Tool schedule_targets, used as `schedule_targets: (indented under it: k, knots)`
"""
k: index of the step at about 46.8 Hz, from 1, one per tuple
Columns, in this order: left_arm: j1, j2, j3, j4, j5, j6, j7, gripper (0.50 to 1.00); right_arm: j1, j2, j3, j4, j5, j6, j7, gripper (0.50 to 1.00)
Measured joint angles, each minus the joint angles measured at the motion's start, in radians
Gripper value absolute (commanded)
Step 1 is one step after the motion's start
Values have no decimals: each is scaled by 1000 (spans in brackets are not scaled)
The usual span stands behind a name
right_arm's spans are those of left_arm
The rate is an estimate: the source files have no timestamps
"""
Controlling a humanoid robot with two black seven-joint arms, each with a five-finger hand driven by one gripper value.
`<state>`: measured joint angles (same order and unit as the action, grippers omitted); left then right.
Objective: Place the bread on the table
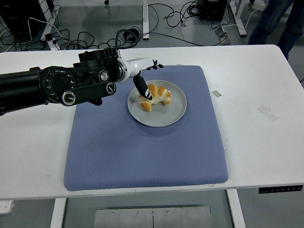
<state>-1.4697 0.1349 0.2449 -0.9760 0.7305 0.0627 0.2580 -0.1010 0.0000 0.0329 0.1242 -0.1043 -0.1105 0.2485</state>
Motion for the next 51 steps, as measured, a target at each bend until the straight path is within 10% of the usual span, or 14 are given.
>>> schedule_targets:
  k: [22,26,29,41,51]
  knots:
    - [59,-40,-2,15,-2,31,-5,889,0,0,1,0,0,0,0,1000]
    - [67,-56,-1,19,-2,34,-5,833,0,0,0,0,0,0,0,1000]
    - [67,-58,-1,19,0,38,-5,633,0,0,0,0,0,0,0,1000]
    - [68,-58,0,26,3,43,-11,500,0,0,0,0,0,0,0,1000]
    - [68,-58,2,27,2,52,-12,500,0,0,0,0,0,0,0,1000]
